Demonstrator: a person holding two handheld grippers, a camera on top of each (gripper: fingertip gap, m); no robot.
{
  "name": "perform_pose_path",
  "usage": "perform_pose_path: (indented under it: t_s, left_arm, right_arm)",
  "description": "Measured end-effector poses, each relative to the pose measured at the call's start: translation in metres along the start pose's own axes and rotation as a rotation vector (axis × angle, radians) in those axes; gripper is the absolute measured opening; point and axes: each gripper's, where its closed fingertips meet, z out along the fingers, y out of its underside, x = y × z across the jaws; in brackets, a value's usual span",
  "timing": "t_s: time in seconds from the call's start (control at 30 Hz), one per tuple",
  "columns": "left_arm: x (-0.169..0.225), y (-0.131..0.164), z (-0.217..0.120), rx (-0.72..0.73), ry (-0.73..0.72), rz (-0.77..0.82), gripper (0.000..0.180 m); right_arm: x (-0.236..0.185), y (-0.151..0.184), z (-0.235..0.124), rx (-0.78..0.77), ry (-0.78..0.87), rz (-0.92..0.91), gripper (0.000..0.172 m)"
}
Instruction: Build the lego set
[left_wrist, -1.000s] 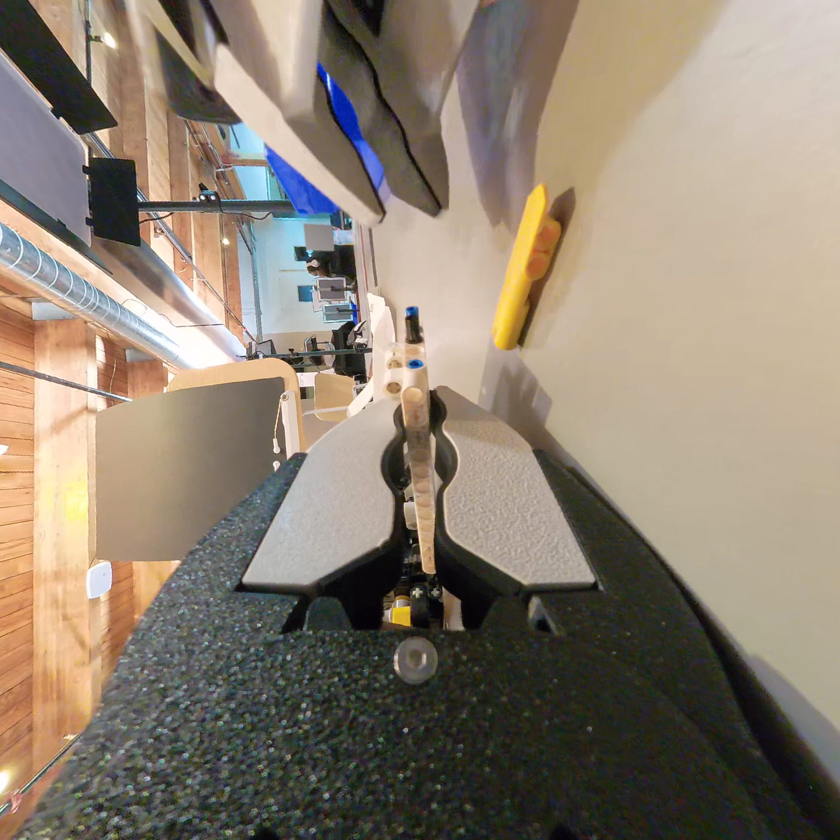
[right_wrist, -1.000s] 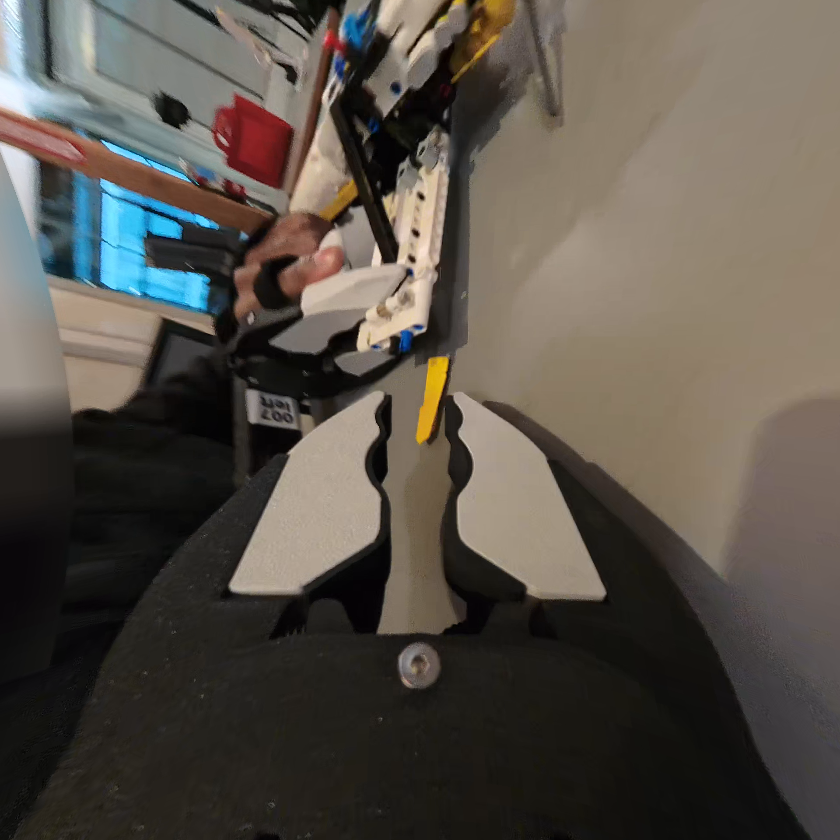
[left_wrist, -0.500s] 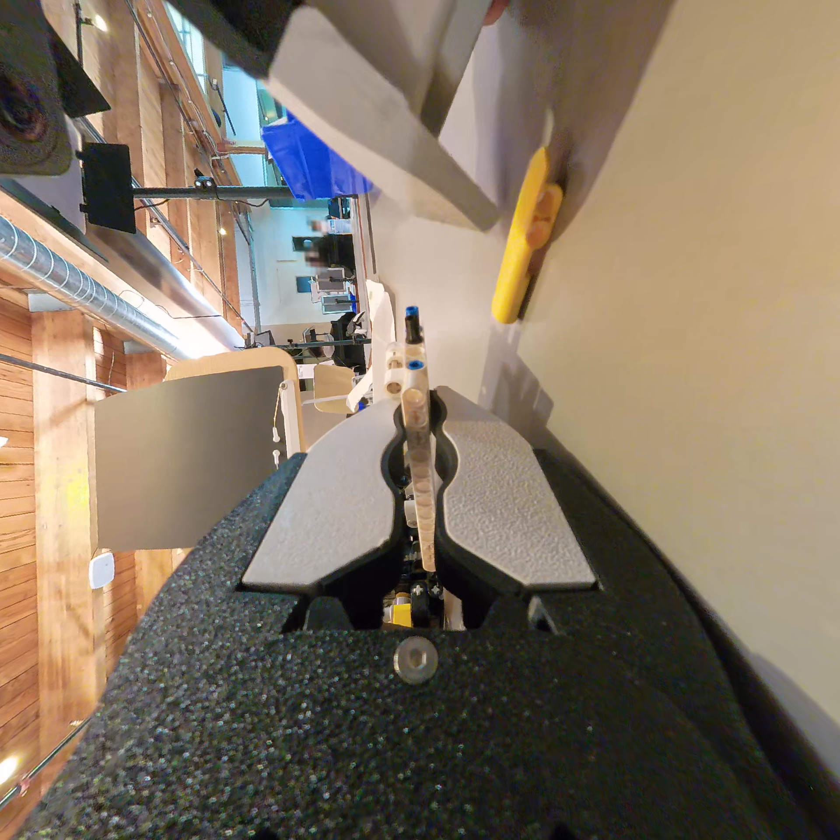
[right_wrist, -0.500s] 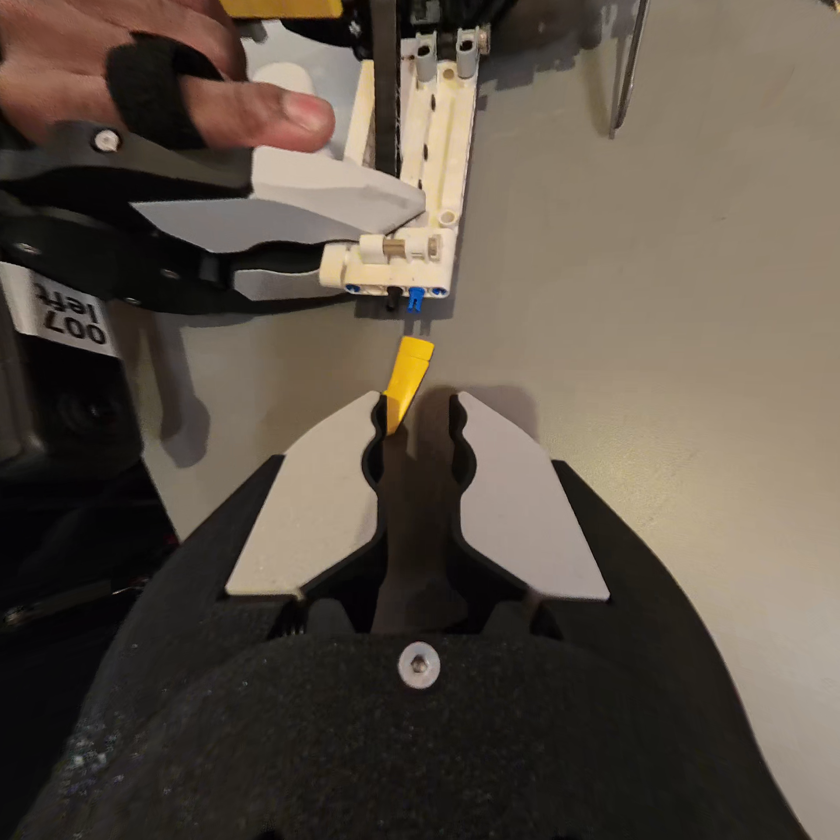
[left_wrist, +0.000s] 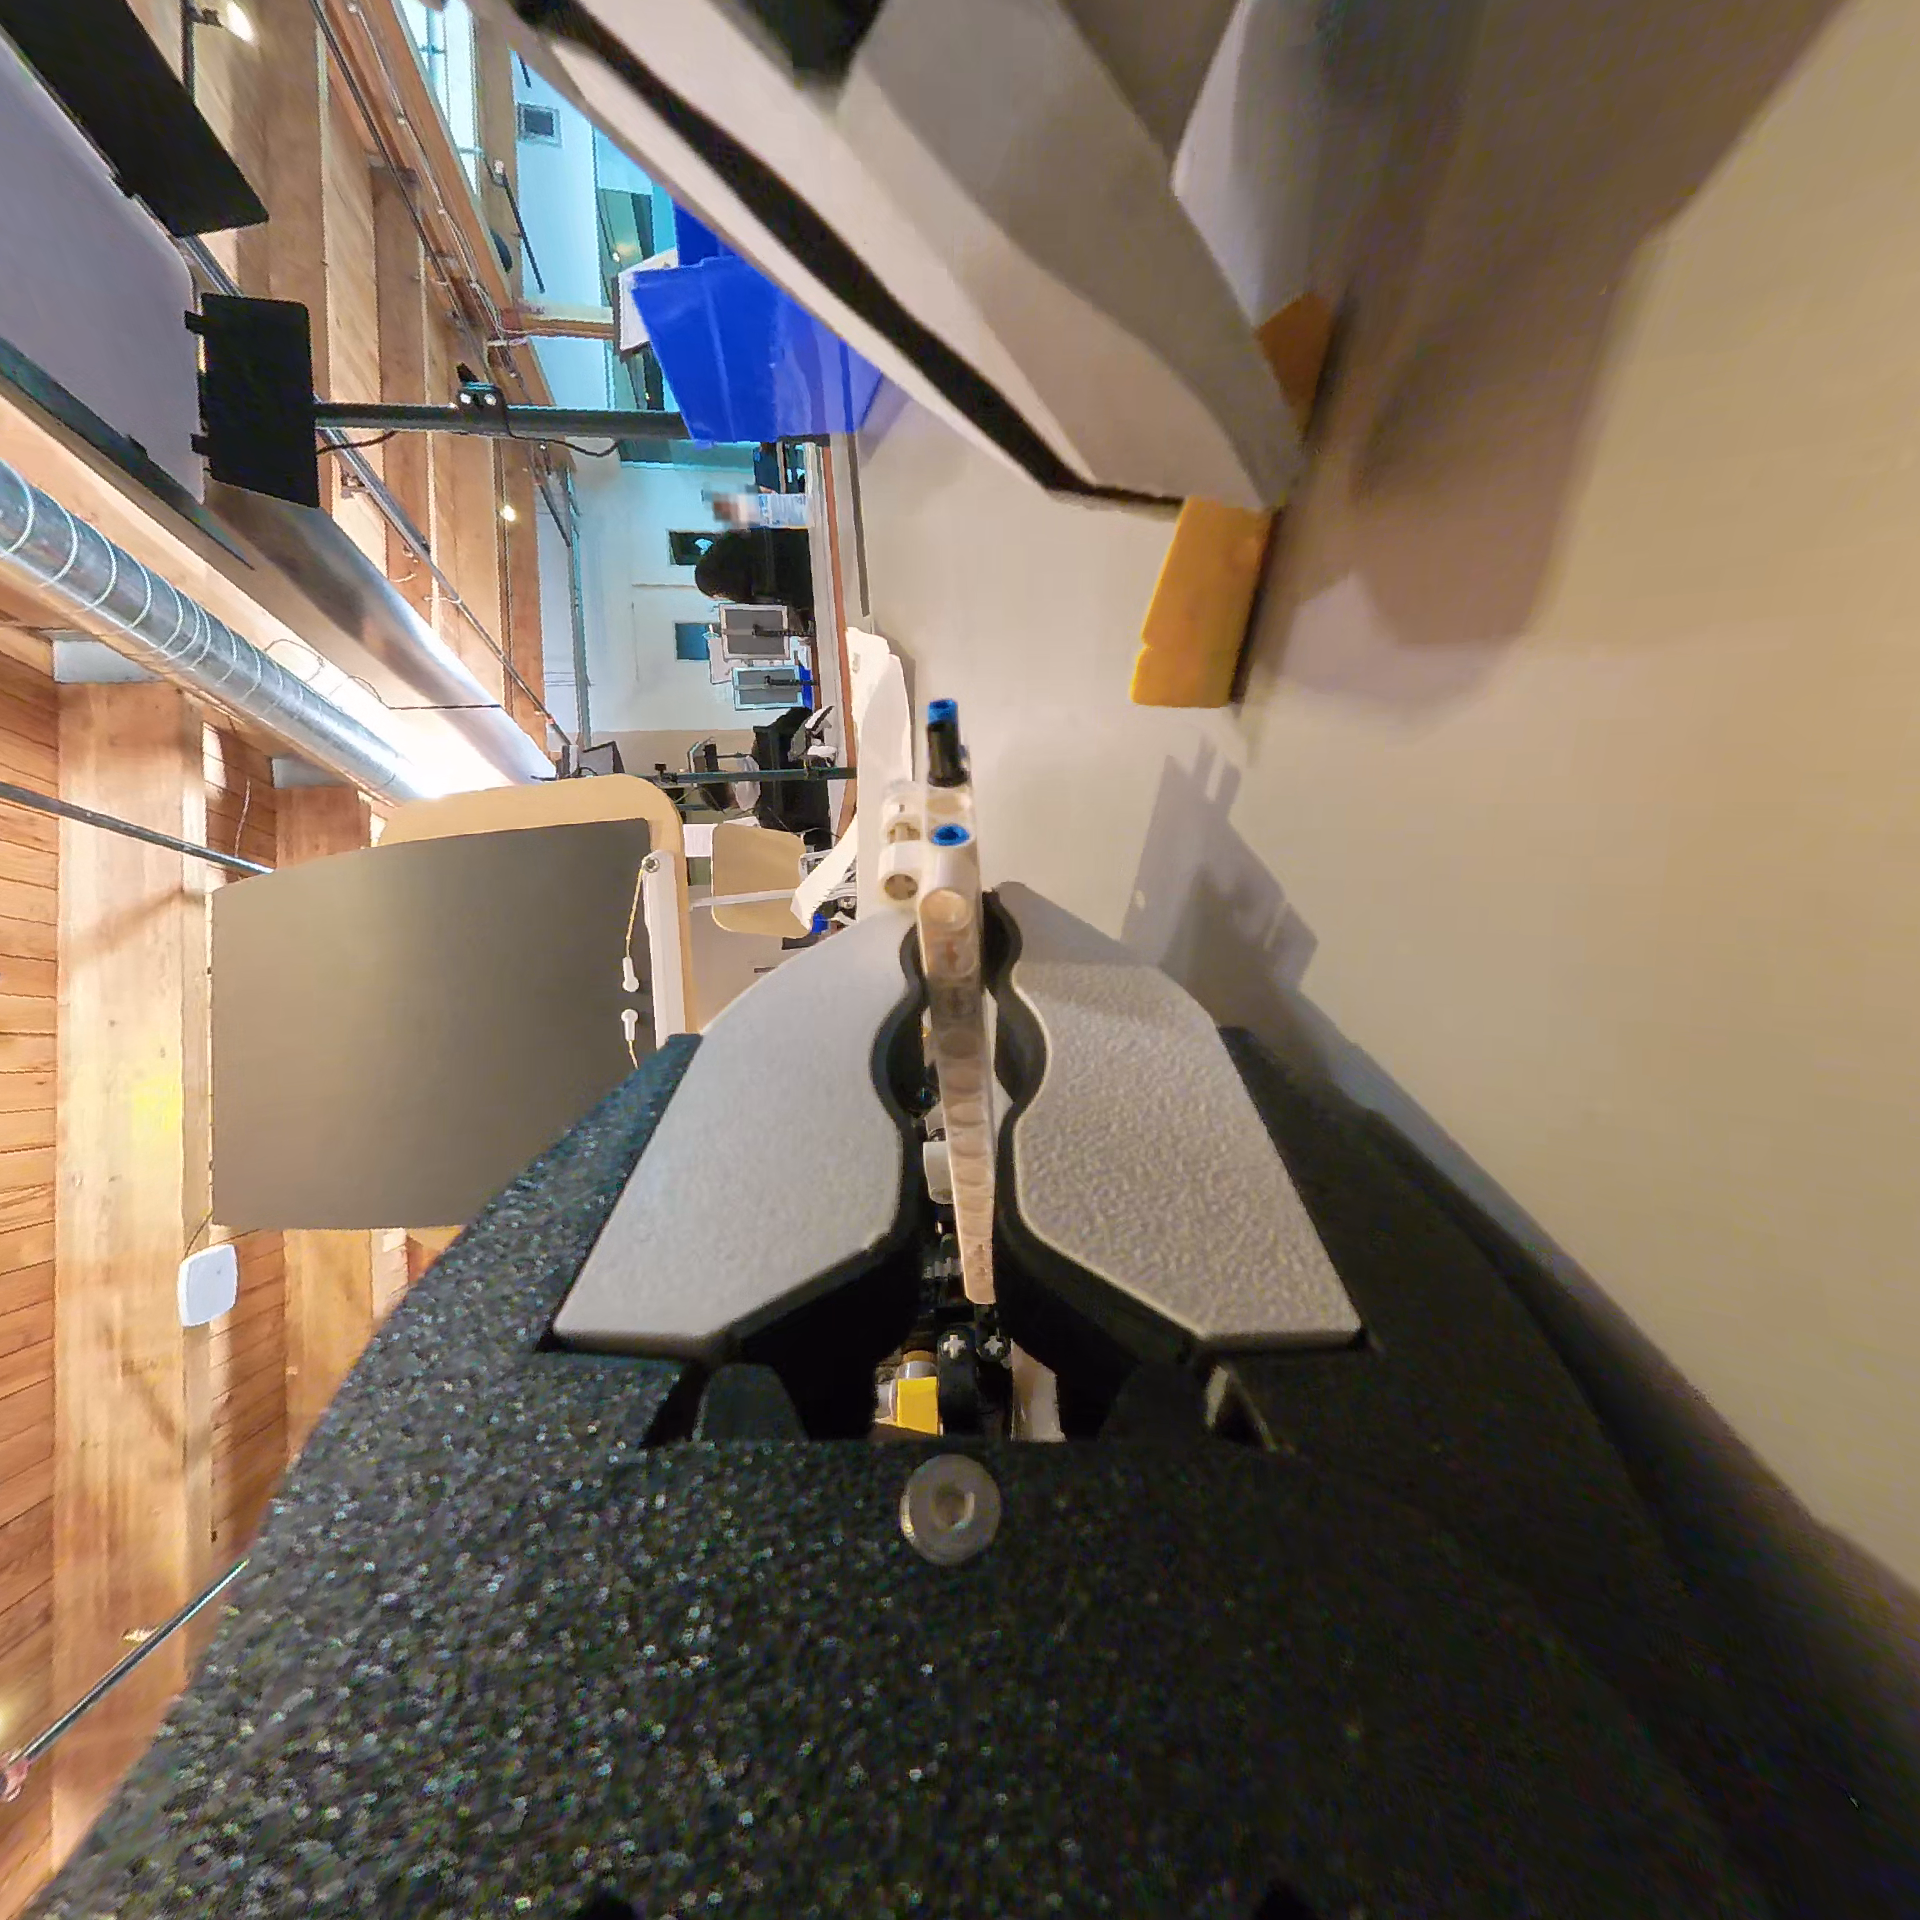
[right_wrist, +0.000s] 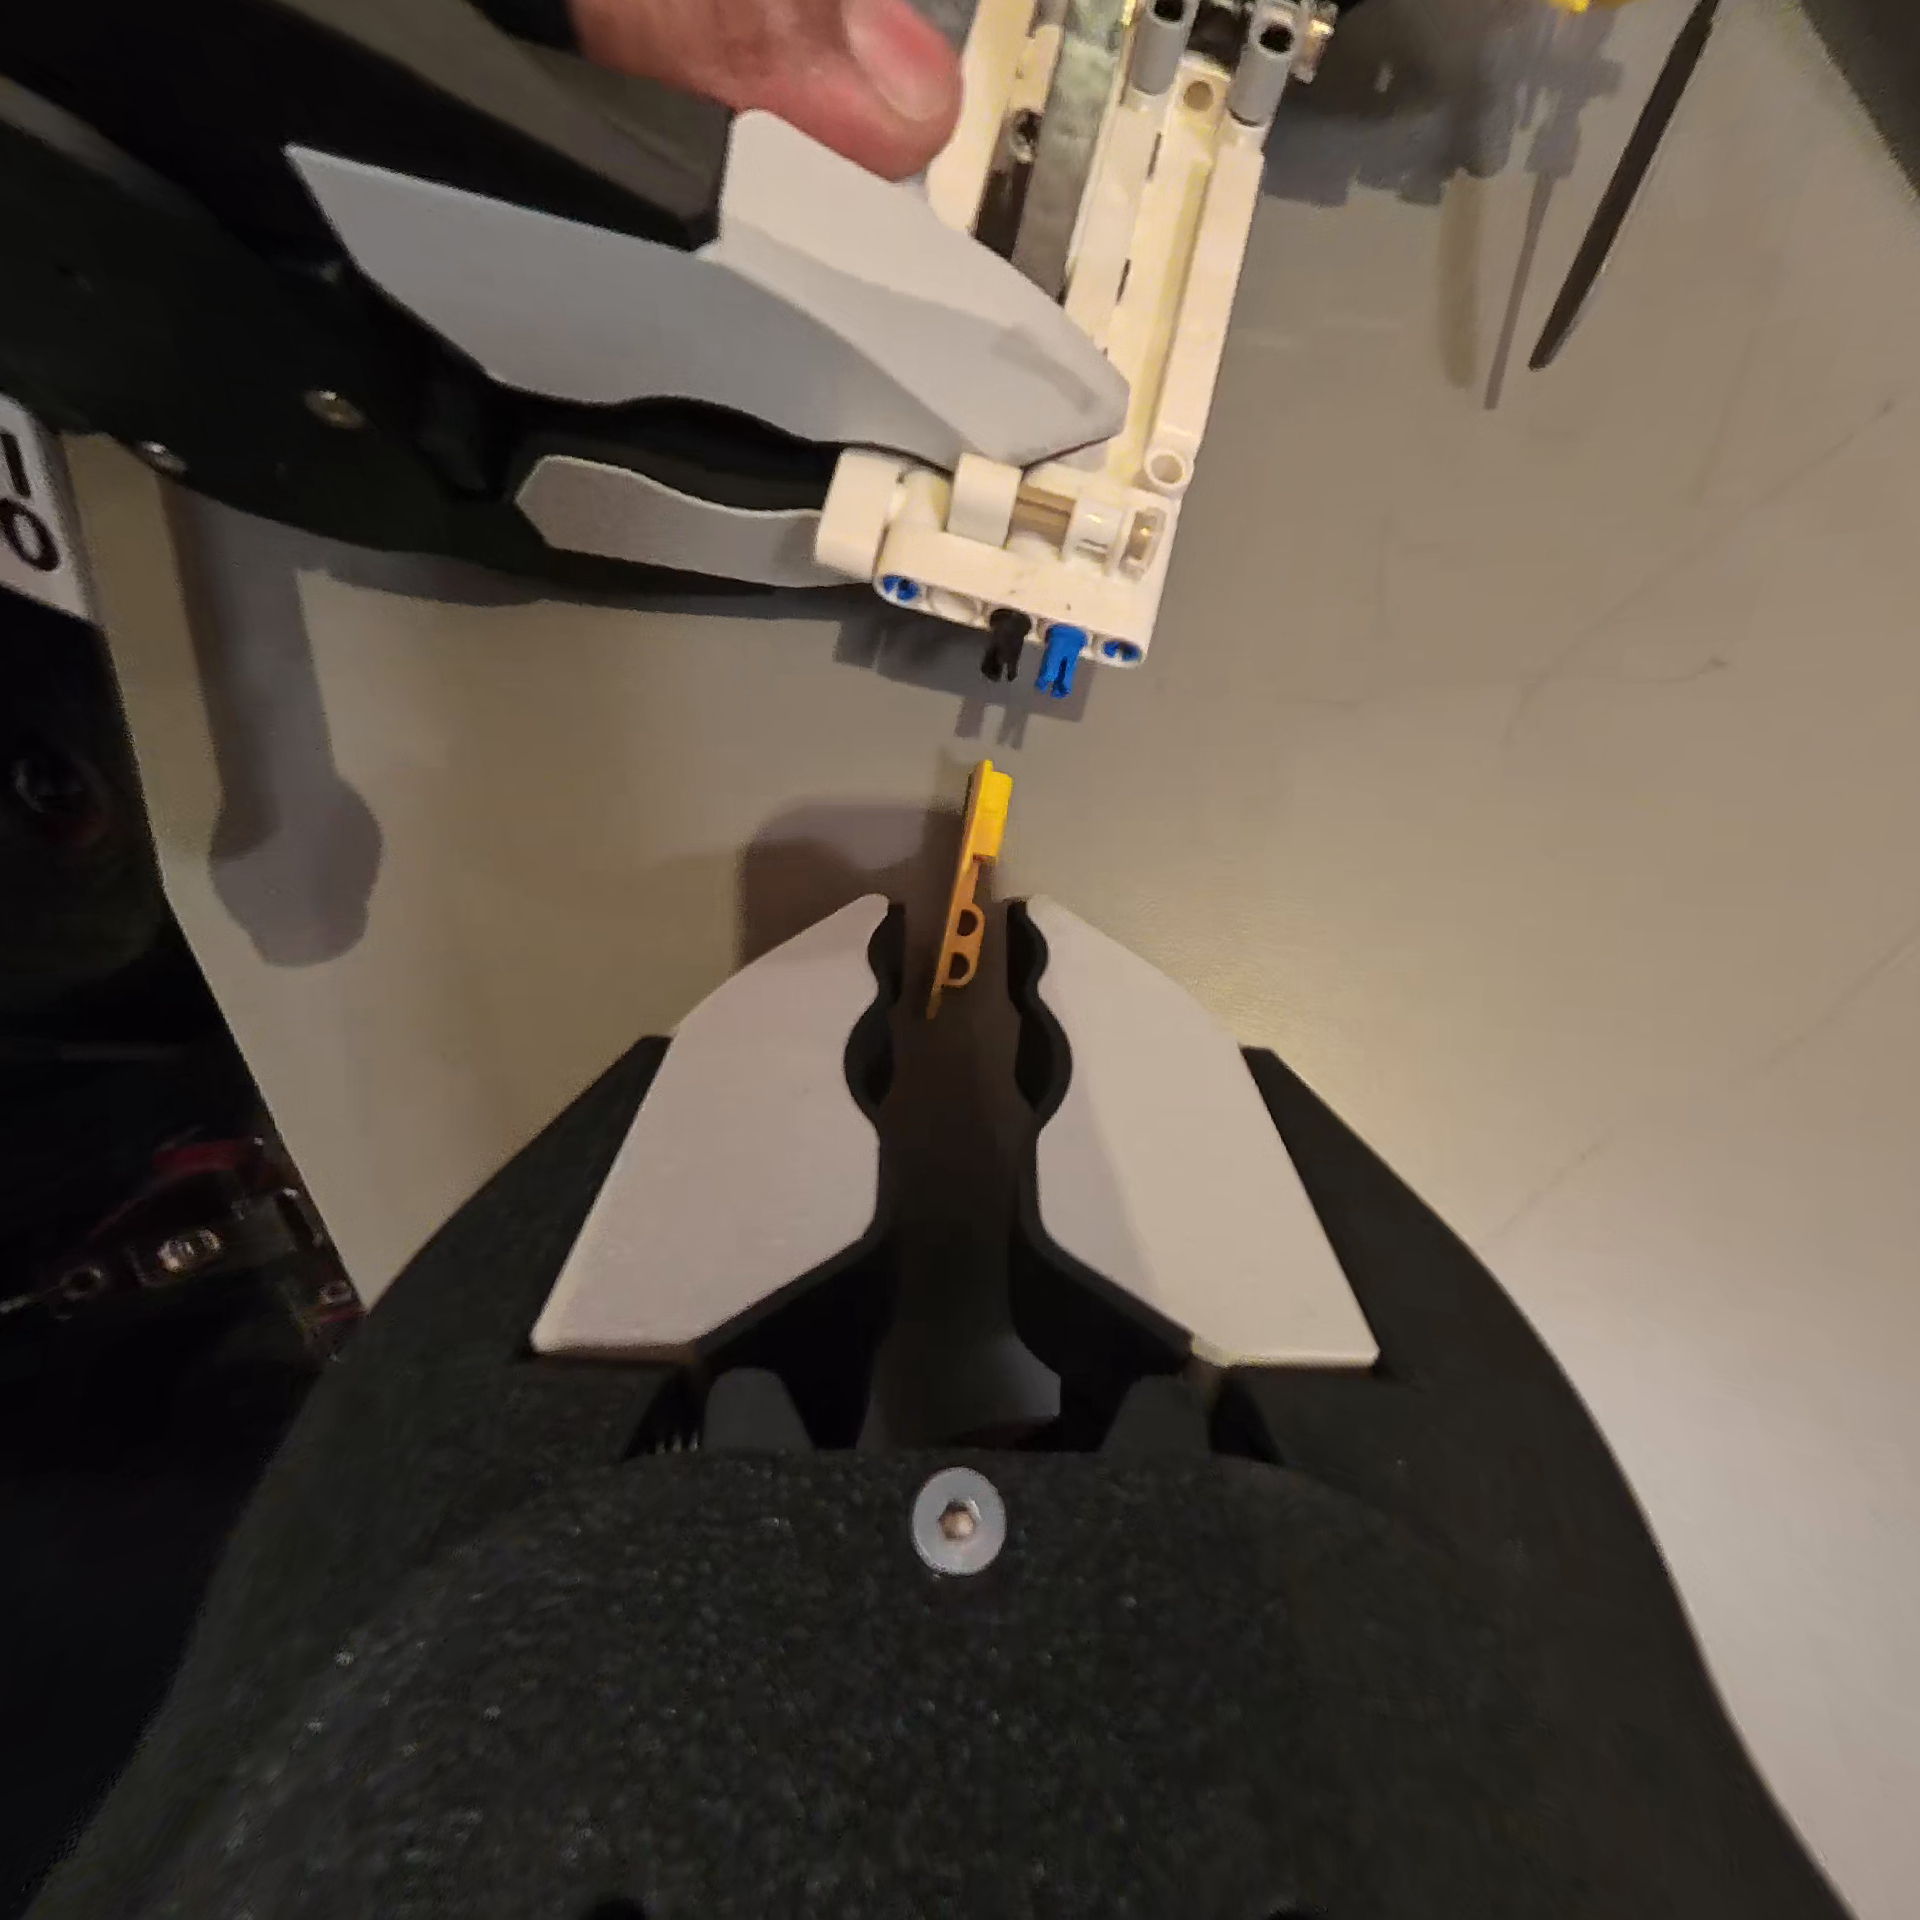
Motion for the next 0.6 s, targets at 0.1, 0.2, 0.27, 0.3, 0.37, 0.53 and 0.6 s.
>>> perform_pose_path:
  t_s: [0.1, 0.2, 0.27, 0.3, 0.37, 0.53, 0.6]
  left_arm:
    - [0.000, 0.000, -0.001, 0.002, 0.003, -0.006, 0.008]
    - [0.002, 0.001, -0.001, 0.000, 0.011, 0.003, 0.008]
    - [0.003, 0.001, -0.001, -0.001, 0.017, 0.007, 0.008]
    - [0.004, 0.000, -0.001, -0.002, 0.018, 0.010, 0.008]
    - [0.006, 0.000, 0.000, -0.004, 0.022, 0.016, 0.008]
    - [0.006, -0.001, -0.001, -0.008, 0.013, 0.022, 0.008]
    - [0.005, 0.000, -0.001, -0.014, 0.004, 0.020, 0.007]
  right_arm:
    - [-0.002, 0.001, -0.003, -0.014, -0.013, -0.078, 0.018]
    - [0.010, 0.004, -0.008, -0.050, 0.008, -0.161, 0.018]
    - [0.021, 0.006, -0.008, -0.075, 0.043, -0.217, 0.018]
    - [0.026, 0.005, -0.008, -0.083, 0.063, -0.242, 0.018]
    - [0.034, 0.000, -0.007, -0.075, 0.095, -0.288, 0.018]
    - [0.048, -0.004, -0.007, -0.071, 0.156, -0.182, 0.018]
    - [0.042, -0.003, -0.013, -0.038, 0.112, -0.017, 0.018]
